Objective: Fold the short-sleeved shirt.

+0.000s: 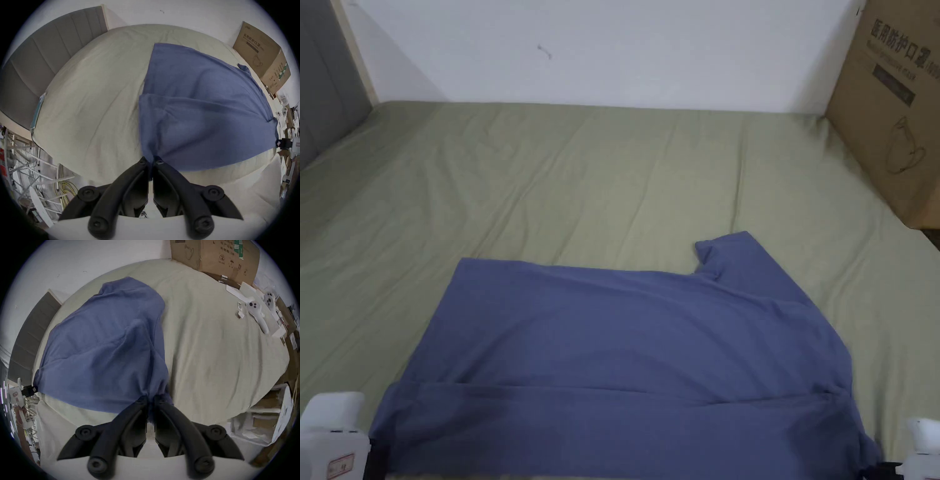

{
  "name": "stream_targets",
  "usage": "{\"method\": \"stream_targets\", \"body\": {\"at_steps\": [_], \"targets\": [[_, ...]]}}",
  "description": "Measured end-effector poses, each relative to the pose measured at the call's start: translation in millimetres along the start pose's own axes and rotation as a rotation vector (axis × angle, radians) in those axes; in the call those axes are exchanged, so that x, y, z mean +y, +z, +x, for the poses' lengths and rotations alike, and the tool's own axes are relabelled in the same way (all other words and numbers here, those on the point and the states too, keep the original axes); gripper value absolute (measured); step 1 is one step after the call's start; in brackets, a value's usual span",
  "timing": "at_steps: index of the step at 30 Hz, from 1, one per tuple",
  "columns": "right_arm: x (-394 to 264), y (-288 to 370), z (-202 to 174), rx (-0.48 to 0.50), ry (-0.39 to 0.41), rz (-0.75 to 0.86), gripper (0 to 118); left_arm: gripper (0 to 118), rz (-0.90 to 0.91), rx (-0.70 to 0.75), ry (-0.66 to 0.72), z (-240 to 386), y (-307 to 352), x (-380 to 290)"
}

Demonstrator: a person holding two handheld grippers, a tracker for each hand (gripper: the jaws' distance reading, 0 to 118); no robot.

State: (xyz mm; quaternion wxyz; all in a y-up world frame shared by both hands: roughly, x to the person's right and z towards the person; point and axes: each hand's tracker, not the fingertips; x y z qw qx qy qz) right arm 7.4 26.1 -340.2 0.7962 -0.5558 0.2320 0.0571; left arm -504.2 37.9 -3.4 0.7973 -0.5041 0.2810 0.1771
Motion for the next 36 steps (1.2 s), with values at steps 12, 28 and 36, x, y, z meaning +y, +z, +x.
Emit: {"method": "stream_targets", "body": {"at_steps": [12,28,36], "targets": [[57,39,-29,-0.048,0.145,0.152,67,82,0.157,-0.039,0.042,22,39,52],[149,-15,-60,-0.009,0.134,0.179,6,0,0.155,-0.054,0.003,84,-2,108],[269,-81,-50,-0.05,0.14,0.134,78,0,0.147,-0.063,-0.032,104,-28,143]]}}
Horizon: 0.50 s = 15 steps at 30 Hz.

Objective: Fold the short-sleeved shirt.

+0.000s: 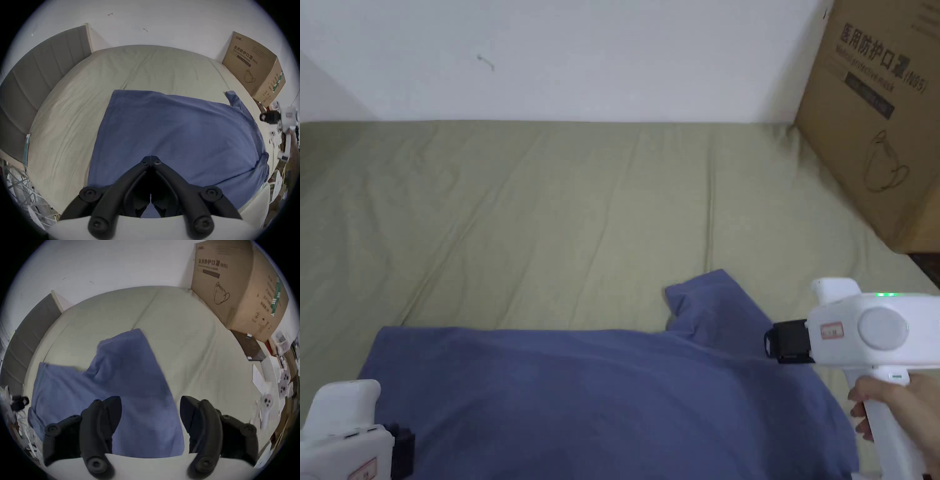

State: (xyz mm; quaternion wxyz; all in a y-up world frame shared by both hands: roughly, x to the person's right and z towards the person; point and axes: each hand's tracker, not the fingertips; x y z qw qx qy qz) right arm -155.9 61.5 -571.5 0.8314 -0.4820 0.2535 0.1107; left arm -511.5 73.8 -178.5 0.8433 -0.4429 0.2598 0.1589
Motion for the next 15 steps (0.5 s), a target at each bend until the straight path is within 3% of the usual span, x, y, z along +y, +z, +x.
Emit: {"method": "stream_targets", "body": {"at_steps": [5,9,10,12,14,15], "targets": [[16,-46,8,0.02,-0.041,-0.08,78,0,-0.043,-0.005,0.002,-1,-23,4],[9,-72,4,-0.023,0.05,-0.124,78,0,-0.053,0.004,0.018,-5,-29,5],[8,-70,4,-0.013,0.032,-0.11,76,0,-0.054,0.008,0.014,-6,-29,5],[6,-67,3,-0.001,0.041,-0.081,60,0,-0.056,0.015,0.004,-8,-28,5],[6,-64,1,-0.036,0.063,-0.051,8,0,-0.057,0.02,0.001,-11,-27,6],[7,-61,3,-0.018,0.046,-0.052,0,0,-0.056,0.022,0.004,-13,-27,6]]}}
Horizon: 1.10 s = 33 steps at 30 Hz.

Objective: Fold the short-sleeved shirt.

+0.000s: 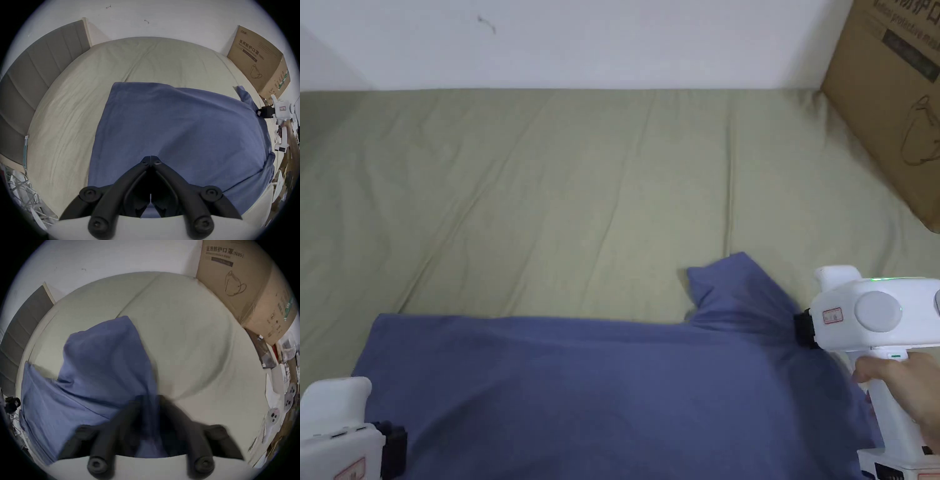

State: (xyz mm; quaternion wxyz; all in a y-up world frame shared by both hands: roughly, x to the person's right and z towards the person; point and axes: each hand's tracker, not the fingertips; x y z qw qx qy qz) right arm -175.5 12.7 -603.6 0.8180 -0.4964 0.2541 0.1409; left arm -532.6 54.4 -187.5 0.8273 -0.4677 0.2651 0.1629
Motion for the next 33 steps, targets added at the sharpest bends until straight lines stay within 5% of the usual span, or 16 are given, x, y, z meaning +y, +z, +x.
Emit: {"method": "stream_targets", "body": {"at_steps": [6,16,17,18,19,20,27,29,31,33], "targets": [[6,13,7,0.054,-0.06,-0.008,0,0,0.012,-0.003,0.036,-14,2,6],[4,24,-3,0.058,-0.041,0.003,0,2,0.055,-0.001,0.056,-41,-42,71],[4,24,-3,0.056,-0.037,0.002,0,14,0.067,0.009,0.057,-44,-48,81],[4,24,-4,0.055,-0.036,0.002,0,47,0.069,0.062,0.051,-48,-59,92],[3,24,-4,0.055,-0.036,0.004,0,94,0.049,0.071,0.045,-52,-68,102],[4,25,-4,0.056,-0.04,0.005,0,107,0.048,0.067,0.052,-56,-75,110],[3,25,-9,0.042,-0.02,0.008,0,100,-0.01,0.012,0.135,-68,-121,141],[4,22,-7,0.043,-0.023,0.002,0,73,-0.055,-0.023,0.123,-64,-131,138],[3,22,-7,0.046,-0.037,-0.001,0,59,-0.034,0.029,0.07,-58,-131,136],[2,26,-7,0.057,-0.049,0.003,0,3,-0.028,0.024,0.096,-62,-119,139]]}}
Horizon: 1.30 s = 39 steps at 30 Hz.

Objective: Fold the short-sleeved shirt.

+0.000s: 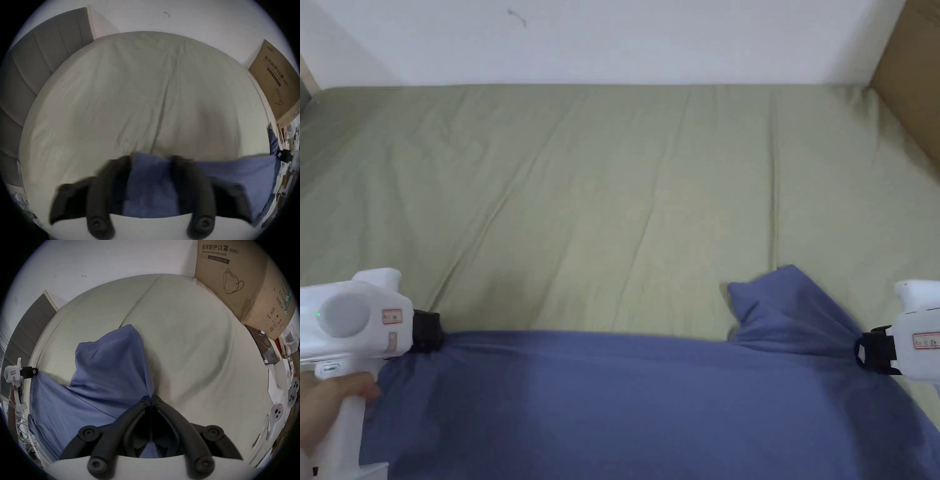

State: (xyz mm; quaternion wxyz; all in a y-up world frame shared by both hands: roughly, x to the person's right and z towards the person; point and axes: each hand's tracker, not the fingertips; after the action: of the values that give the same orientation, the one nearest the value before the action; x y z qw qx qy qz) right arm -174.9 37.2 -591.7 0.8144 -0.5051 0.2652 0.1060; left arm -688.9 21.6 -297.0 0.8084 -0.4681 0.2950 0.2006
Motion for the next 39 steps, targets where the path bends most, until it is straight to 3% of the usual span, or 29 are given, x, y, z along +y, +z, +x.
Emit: {"method": "stream_targets", "body": {"at_steps": [3,6,14,22,33,34,36,37,39], "targets": [[-1,16,-4,0.021,-0.006,0.016,0,1,-0.021,-0.068,0.001,0,15,2],[-3,38,-8,0.015,-0.002,0.05,0,1,0.036,0.026,-0.166,17,39,-7],[-31,118,-3,0.055,0.004,0.135,0,1,0.119,-0.031,-0.088,-4,131,-41],[-127,182,-5,0.076,0.038,0.128,0,1,0.156,-0.055,-0.088,-26,215,-134],[-262,156,9,0.077,0.001,-0.066,0,3,-0.003,0.008,-0.114,-45,201,-260],[-265,154,7,0.061,0.006,-0.069,0,8,-0.004,0.006,-0.114,-46,200,-262],[-269,155,5,0.058,0.007,-0.05,2,36,0.013,0.011,-0.106,-45,201,-266],[-268,157,3,0.045,0.015,-0.039,17,59,0.017,0.023,-0.106,-45,202,-266],[-265,159,0,0.025,0.039,-0.036,56,93,0.029,0.037,-0.097,-49,207,-265]]}}
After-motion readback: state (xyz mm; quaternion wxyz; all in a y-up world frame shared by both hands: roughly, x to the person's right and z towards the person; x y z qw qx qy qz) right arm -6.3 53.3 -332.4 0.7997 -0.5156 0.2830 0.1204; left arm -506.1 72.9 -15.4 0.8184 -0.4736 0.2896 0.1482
